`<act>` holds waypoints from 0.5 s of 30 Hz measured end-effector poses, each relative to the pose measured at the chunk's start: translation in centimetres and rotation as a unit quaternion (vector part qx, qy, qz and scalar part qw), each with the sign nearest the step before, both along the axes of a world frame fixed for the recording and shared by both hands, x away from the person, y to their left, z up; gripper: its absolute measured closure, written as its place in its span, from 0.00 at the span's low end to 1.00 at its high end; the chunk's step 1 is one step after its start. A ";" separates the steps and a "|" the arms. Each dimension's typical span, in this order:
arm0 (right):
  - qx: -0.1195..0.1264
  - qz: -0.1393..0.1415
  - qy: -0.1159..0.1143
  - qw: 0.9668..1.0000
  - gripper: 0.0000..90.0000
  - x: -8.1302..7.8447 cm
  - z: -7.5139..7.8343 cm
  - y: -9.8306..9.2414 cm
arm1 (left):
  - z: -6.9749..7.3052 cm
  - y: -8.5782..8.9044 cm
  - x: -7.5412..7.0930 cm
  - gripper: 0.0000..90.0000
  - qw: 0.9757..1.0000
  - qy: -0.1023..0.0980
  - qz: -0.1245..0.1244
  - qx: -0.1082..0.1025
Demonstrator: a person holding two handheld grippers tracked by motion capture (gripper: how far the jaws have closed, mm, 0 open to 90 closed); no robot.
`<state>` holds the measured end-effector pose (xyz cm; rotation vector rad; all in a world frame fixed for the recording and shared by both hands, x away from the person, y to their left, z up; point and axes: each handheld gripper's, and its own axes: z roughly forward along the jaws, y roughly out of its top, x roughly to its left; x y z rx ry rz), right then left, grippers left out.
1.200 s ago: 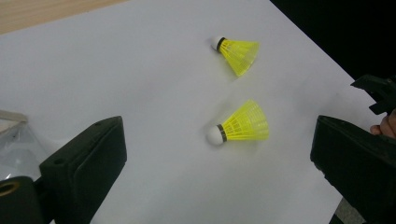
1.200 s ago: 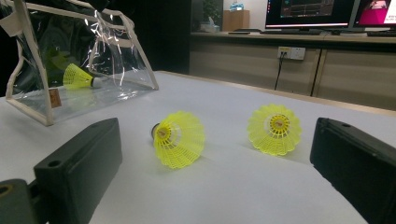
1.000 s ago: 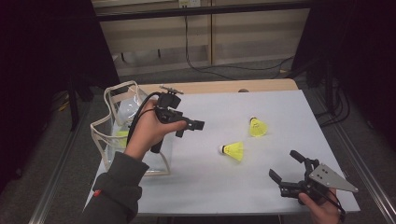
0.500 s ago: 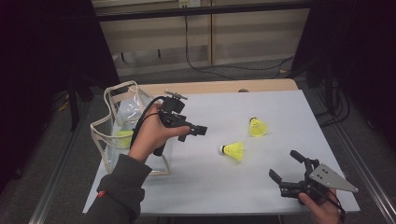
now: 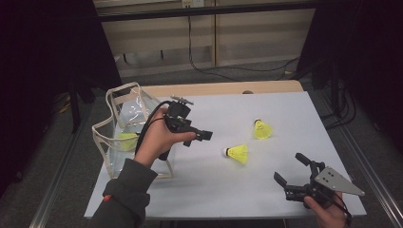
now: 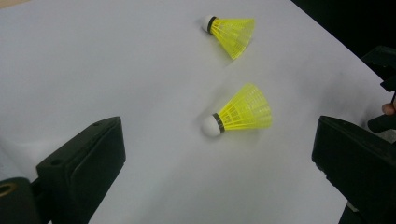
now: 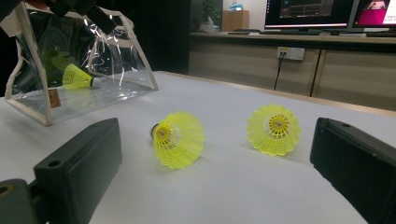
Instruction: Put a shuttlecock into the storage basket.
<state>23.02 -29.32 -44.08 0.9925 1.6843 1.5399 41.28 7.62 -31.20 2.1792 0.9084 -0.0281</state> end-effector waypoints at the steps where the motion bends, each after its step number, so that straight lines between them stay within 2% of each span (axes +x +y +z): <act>1: 0.000 0.000 0.000 1.000 0.02 0.0 0.0 0.0 | -0.1 0.0 0.0 0.03 1.000 0.000 -0.001 0.000; 15: 0.001 0.000 -0.001 1.000 0.02 0.0 0.0 0.0 | -0.8 -0.5 -0.1 0.04 1.000 -0.005 -0.007 0.010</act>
